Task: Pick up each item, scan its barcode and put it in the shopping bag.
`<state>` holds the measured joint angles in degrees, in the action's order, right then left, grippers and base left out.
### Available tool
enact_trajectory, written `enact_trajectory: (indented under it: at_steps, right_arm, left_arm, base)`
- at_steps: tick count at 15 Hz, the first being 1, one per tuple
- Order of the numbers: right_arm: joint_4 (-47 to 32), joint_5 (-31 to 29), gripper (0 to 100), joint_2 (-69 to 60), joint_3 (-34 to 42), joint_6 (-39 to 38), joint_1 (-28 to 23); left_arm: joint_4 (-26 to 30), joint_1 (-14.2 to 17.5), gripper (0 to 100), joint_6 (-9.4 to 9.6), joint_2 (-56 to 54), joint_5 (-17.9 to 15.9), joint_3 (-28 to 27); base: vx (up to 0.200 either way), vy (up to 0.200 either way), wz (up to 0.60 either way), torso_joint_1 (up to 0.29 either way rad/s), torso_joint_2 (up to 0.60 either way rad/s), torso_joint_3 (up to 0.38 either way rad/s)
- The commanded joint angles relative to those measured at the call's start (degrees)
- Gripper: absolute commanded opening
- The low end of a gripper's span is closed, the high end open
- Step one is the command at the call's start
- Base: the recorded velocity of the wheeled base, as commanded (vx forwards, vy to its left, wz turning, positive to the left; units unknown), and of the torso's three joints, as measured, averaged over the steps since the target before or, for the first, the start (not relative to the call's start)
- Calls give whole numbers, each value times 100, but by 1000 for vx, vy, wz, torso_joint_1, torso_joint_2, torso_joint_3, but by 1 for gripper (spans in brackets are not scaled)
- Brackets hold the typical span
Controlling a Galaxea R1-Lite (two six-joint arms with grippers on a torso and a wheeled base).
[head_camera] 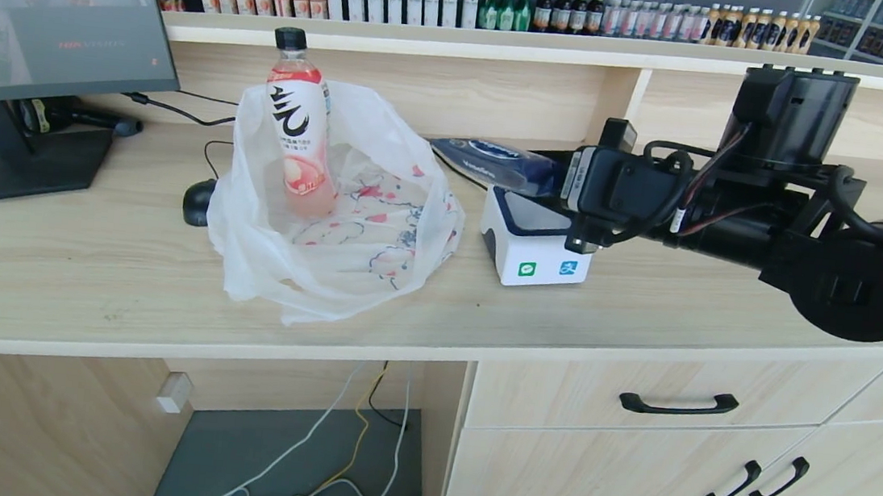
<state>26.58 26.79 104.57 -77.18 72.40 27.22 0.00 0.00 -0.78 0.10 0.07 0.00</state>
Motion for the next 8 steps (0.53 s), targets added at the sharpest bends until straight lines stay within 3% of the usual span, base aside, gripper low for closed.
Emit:
enact_trajectory:
  at_steps: [1, 5, 8]
  right_arm:
    - [6, 1, 0, -112, -25, -103, 20]
    - [49, 142, 0, -385, -34, -639, 29]
    - [392, 177, 0, -561, 10, -1466, 29]
  left_arm:
    - [0, 0, 100, -1, -1, 1, 0]
    - [0, 0, 100, -1, -1, 1, 0]
    - [0, 0, 100, -1, -1, 1, 0]
  base:
    - [0, 0, 0, 0, 0, 0]
    - [0, 0, 0, 0, 0, 0]
    - [0, 0, 0, 0, 0, 0]
